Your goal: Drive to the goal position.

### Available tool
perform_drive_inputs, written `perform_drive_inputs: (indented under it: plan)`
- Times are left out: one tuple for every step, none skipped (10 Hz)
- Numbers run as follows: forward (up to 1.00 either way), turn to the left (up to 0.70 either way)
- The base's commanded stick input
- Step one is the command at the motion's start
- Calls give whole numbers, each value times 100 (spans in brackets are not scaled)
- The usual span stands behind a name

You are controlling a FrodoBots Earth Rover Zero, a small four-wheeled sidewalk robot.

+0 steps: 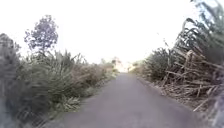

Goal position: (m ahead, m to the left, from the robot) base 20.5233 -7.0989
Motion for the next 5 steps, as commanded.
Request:
perform_drive_inputs:
  plan:
    - [70, 0]
    - [70, 0]
    - [70, 0]
    - [70, 0]
    - [70, 0]
